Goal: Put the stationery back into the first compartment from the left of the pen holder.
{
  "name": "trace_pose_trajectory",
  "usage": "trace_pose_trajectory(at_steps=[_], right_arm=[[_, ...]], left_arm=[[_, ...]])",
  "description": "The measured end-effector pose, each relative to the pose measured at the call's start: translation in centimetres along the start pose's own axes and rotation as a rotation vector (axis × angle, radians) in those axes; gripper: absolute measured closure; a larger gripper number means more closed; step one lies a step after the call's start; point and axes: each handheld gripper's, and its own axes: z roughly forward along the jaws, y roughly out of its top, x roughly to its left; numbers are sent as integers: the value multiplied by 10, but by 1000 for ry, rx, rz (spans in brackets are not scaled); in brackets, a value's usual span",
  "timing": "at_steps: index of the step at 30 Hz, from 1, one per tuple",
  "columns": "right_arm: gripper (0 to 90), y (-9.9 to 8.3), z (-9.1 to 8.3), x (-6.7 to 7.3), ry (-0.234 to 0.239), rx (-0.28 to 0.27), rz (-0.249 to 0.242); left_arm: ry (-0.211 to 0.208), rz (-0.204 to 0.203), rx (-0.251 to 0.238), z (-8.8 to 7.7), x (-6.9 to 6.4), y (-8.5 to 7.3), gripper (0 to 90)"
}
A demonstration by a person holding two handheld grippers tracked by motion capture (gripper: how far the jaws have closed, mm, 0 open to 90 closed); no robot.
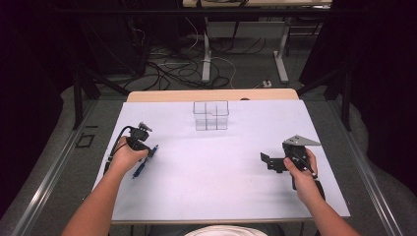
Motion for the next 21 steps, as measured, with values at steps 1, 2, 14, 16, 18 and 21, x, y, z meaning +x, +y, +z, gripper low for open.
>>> trace_pose_trajectory(at_steps=[1, 2, 14, 16, 18, 21], right_arm=[[0, 0, 0, 0, 0, 0, 0], [0, 0, 0, 0, -1, 1, 1], [0, 0, 0, -1, -3, -4, 1], [0, 0, 0, -1, -3, -2, -1], [0, 0, 0, -1, -1, -2, -1], [0, 0, 0, -1, -3, -3, -1]], left_arm=[[4, 4, -2, -1, 0, 1, 800], [4, 1, -7, -3, 0, 1, 800], [-9, -22, -98, -24, -6, 11, 800], [-17, -36, -132, -26, -7, 12, 800], [-17, -41, -170, -28, -7, 12, 799], [-26, -66, -223, -32, -8, 12, 799]])
